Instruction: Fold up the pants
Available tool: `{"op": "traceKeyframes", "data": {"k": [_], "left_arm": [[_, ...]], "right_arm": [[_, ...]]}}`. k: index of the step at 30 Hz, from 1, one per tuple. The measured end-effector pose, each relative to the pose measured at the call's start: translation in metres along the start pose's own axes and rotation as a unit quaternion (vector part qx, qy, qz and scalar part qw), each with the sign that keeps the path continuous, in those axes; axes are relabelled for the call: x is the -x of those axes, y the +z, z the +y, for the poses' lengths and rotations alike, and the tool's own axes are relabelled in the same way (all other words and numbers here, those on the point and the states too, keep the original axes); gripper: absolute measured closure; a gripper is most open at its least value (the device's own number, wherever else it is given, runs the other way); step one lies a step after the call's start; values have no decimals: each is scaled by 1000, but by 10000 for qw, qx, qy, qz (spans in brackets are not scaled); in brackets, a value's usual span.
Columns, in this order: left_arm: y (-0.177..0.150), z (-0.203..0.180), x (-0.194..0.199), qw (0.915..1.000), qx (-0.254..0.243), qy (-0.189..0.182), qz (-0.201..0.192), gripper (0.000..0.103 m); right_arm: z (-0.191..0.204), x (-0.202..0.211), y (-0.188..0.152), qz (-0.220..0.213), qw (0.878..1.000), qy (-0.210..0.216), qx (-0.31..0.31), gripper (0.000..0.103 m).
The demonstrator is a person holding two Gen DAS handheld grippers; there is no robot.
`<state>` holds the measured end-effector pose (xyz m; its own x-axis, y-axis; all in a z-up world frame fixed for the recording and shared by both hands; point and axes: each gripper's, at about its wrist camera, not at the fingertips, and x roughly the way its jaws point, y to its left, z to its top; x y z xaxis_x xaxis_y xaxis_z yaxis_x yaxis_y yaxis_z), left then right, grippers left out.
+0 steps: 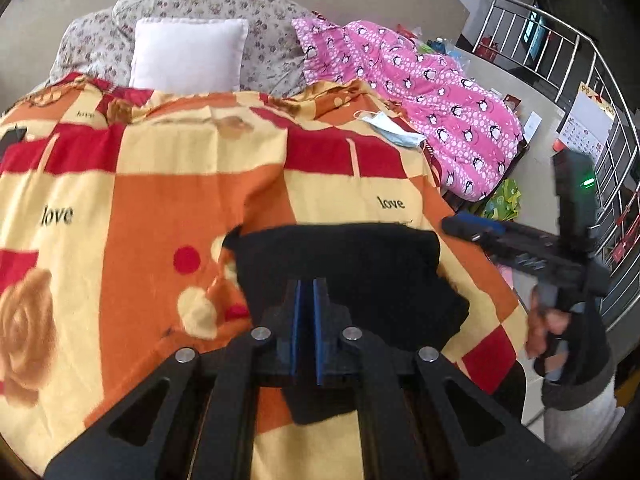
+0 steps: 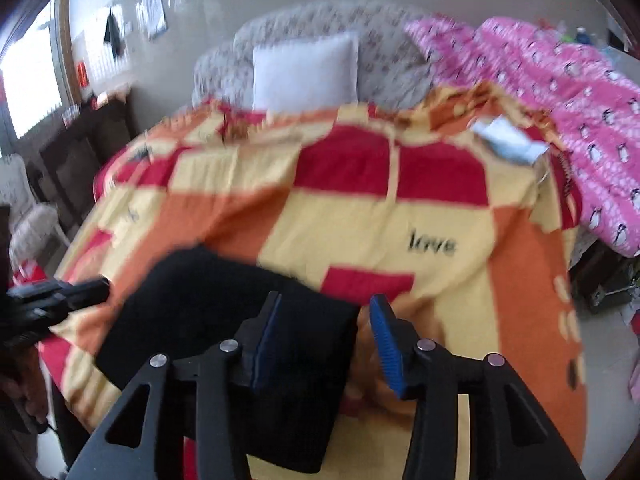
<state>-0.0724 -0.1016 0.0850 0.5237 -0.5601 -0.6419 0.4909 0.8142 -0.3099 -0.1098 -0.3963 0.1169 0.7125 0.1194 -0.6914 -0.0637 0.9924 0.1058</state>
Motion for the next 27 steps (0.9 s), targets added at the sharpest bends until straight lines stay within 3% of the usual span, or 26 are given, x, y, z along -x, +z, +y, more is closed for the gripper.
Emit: {"op": "traceKeyframes", "data": {"k": [2, 5, 7, 11, 17, 27], "left_arm": [[6, -5, -7, 10000, -43, 47, 48, 101], [10, -9, -29, 9995, -8, 219, 221, 100], [9, -7, -44, 9986, 76, 296, 425, 100], [3, -7, -67, 9966, 9, 583, 584, 100], [3, -11, -69, 9959, -132, 751, 496, 100], [-3, -19, -45, 9962, -200, 770, 353, 100]], "right_arm": [[4, 11, 6, -127, 9992, 356, -89, 57], [24, -1, 7, 58, 9969, 783, 102, 59], [38, -24, 0, 296, 9966, 707, 298, 74], [29, -64, -14, 665, 9963, 536, 106, 84], [26, -65, -17, 646, 9960, 617, 81, 80], [44, -8, -27, 518, 9948, 804, 363, 77]]}}
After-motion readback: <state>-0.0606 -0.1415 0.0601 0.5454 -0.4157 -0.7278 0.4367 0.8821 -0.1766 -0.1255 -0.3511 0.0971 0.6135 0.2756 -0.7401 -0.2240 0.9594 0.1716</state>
